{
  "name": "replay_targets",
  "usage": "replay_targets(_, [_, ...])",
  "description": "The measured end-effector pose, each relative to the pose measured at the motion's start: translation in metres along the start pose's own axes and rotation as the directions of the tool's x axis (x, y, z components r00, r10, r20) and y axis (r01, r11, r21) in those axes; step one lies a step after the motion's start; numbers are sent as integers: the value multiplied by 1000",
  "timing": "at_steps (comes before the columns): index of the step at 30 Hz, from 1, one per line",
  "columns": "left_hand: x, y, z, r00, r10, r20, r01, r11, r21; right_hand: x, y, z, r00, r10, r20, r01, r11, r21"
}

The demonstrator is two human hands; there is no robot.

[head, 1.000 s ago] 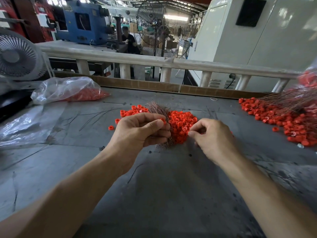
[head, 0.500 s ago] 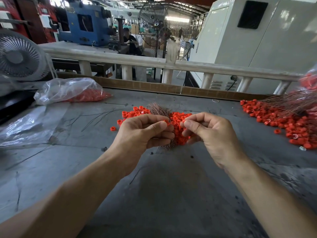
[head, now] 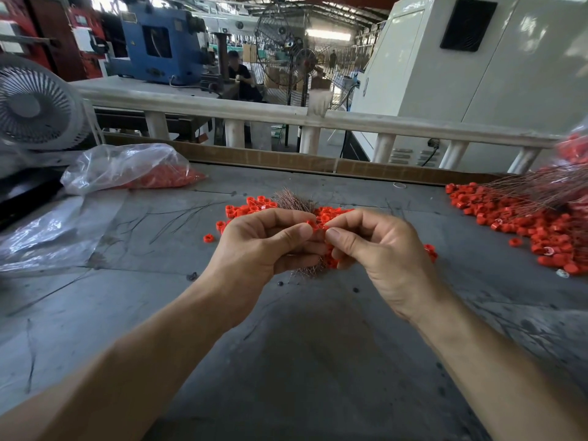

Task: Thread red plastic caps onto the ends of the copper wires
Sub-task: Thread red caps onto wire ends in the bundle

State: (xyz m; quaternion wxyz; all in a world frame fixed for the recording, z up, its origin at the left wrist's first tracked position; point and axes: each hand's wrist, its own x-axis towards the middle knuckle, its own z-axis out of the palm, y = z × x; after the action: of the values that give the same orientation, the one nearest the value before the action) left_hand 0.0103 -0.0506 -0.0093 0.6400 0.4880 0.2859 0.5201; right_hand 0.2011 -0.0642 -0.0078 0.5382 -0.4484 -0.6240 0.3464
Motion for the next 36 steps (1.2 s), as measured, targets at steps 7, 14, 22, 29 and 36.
replay_targets(7, [-1, 0, 3, 998, 58, 11, -59, 993, 107, -4, -9, 5, 981, -173, -89, 157, 975, -156])
replay_targets(14, [-3, -1, 5, 989, 146, 28, -149, 967, 205, -9, -18, 9, 965, -257, -52, 227, 918, -324])
replay_targets(22, [-3, -1, 6, 985, 173, 10, -170, 954, 246, -10, -20, 12, 947, -320, -33, 283, 879, -385])
replay_targets(29, [-2, -1, 4, 998, 67, -17, -65, 990, 129, -12, -20, 17, 912, -410, 29, 343, 721, -602])
replay_targets(36, [-2, -1, 4, 997, -60, 38, 59, 998, 27, -16, -22, 25, 878, -479, -2, 322, 593, -738])
